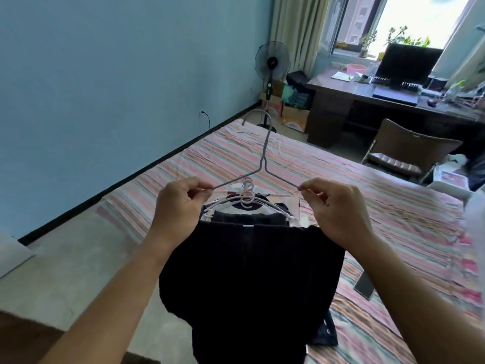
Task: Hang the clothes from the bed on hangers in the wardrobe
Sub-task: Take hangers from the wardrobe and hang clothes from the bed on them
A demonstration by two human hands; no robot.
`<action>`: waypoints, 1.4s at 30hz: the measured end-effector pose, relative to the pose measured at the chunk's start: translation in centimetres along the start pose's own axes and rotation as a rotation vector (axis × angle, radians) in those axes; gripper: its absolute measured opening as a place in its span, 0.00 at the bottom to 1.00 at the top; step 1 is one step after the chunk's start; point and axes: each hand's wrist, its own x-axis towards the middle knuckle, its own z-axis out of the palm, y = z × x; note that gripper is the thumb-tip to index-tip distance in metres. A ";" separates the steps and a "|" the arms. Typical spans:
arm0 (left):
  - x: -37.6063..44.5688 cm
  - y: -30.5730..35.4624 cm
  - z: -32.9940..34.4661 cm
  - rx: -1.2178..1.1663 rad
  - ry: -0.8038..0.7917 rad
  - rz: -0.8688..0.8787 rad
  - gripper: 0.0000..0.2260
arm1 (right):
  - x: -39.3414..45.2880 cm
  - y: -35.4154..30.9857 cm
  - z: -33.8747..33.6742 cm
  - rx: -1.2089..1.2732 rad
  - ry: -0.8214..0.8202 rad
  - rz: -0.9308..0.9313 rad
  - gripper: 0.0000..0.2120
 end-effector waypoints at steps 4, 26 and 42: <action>3.8 -3.3 5.3 0.038 -0.067 -0.121 0.08 | 3.3 5.3 3.8 -0.027 -0.114 0.080 0.06; 19.5 -24.6 28.1 0.398 -0.572 -0.447 0.18 | 16.2 28.8 29.6 -0.058 -0.576 0.366 0.07; 18.0 -32.4 34.9 0.714 -0.913 -0.501 0.45 | 16.4 34.9 39.1 -0.193 -0.727 0.335 0.09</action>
